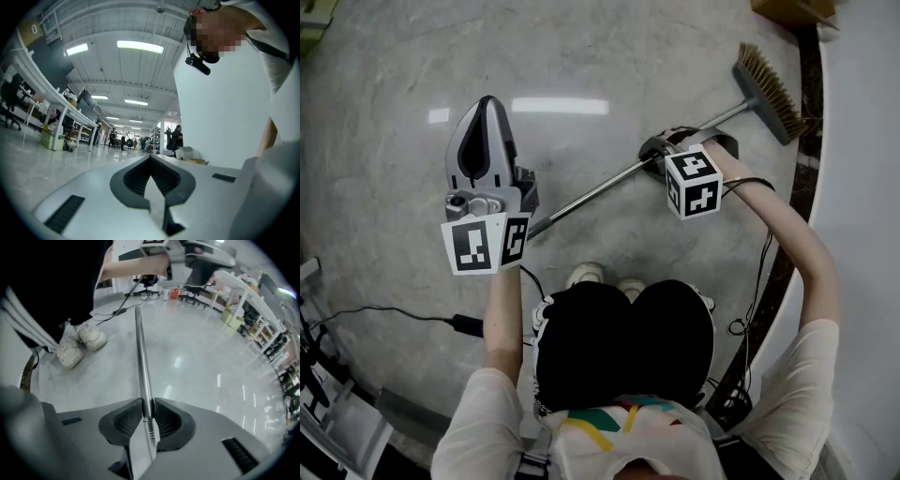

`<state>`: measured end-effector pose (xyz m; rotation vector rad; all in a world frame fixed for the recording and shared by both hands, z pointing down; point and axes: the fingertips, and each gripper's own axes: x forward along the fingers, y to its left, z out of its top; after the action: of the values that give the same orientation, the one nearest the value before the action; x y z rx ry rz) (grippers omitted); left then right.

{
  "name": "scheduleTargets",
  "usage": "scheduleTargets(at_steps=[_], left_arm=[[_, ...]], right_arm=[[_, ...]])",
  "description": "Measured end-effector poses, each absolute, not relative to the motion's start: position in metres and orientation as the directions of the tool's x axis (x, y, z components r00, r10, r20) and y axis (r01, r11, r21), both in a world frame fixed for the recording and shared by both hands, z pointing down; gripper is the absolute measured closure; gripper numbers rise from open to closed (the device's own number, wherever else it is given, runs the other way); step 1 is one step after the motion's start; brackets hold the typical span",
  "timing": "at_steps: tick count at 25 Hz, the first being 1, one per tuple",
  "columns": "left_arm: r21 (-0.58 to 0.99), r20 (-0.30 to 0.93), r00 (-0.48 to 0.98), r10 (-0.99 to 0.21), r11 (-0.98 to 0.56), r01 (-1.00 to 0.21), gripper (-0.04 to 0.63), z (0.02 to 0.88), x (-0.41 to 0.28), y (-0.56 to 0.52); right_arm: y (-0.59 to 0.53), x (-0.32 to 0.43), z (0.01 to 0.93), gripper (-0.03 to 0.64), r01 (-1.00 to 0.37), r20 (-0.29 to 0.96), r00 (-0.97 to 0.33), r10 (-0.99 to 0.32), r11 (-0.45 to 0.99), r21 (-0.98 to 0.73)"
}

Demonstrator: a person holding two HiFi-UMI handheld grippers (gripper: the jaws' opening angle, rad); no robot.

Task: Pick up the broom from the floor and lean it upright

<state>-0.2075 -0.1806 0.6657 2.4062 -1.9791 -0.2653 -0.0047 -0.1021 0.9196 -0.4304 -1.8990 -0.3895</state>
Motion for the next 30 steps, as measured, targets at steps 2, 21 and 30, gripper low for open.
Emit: scheduleTargets(at_steps=[2, 21, 30], left_arm=[[0.077, -0.186, 0.134, -0.973, -0.151, -0.986, 0.551, 0.613, -0.235, -0.187], [0.067, -0.427, 0.374, -0.823, -0.441, -0.895, 0.551, 0.376, -0.117, -0.248], [0.048, -0.364, 0.589, -0.722, -0.646, -0.762, 0.551, 0.4, 0.005, -0.259]], right_arm=[[-0.14, -0.023, 0.88, 0.529, 0.366, 0.911, -0.41, 0.045, 0.923, 0.118], [-0.319, 0.194, 0.534, 0.535, -0.979, 0.326, -0.198, -0.924, 0.173, -0.105], [-0.197, 0.354, 0.531, 0.535, -0.787, 0.127, 0.518, -0.846, -0.53, -0.316]])
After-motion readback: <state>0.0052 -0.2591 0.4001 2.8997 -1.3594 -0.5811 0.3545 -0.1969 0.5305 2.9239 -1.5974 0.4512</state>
